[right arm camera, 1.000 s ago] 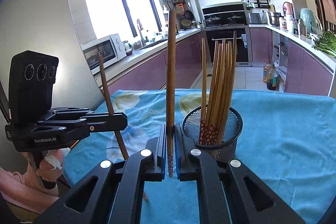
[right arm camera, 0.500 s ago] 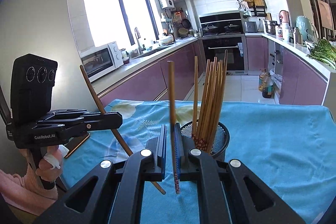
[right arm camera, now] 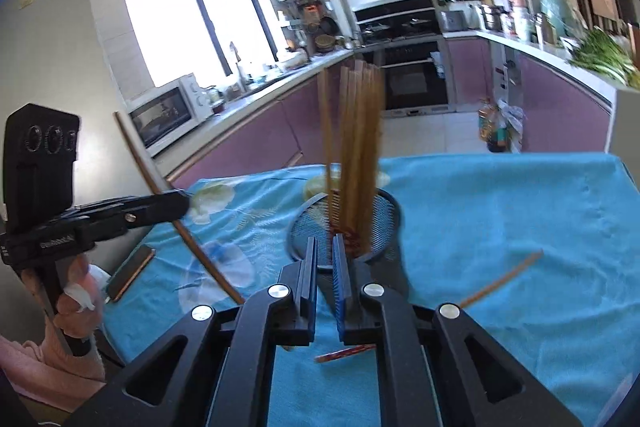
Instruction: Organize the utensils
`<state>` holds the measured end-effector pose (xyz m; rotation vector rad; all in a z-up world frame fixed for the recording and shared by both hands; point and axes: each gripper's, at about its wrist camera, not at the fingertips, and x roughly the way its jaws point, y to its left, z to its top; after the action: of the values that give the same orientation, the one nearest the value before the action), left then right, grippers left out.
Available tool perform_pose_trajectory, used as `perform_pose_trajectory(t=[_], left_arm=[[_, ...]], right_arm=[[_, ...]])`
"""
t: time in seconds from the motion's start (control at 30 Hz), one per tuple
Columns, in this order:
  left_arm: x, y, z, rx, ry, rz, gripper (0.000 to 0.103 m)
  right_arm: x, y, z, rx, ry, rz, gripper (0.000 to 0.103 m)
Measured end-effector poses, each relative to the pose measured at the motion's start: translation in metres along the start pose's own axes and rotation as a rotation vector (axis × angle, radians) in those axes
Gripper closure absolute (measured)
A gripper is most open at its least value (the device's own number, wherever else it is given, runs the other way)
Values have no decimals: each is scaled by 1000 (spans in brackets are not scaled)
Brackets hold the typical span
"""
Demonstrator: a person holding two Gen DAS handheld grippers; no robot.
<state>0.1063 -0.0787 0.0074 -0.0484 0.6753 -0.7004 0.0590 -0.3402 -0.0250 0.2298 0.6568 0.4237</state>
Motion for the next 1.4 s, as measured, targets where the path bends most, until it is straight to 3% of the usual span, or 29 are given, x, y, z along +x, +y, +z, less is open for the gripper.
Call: perform_pose_trajectory(t=[0.17,0.23,0.67,0.83,1.03,1.17,1.3,1.4], left_arm=[[2,1,-1,-3,4,-5,96],[2,2,-1,-2,5,-5,96],[1,7,-4,-18,11,3,96],[-1,10,-5,-24,11,1,96],[0,14,-7,-32,8,-14,96],[1,16,-8,-34,4,-25,96],[2,17,-7,-34,4,-28,96],[2,17,-7,-35,4,-28,96]], right_arm=[[9,-32,-12,103,67,-93,71],[16,-37,-20,124,104,-111,69],[72,42,-53,-83,263,24,74],[81,43,-59,-100,322,8,77],[60,28,-64,-111,367,-91,78],[39,10,-66,-68,354,-140,78],[23,-14,-57,13,263,-176,78],[19,-38,-45,73,192,-302,75]])
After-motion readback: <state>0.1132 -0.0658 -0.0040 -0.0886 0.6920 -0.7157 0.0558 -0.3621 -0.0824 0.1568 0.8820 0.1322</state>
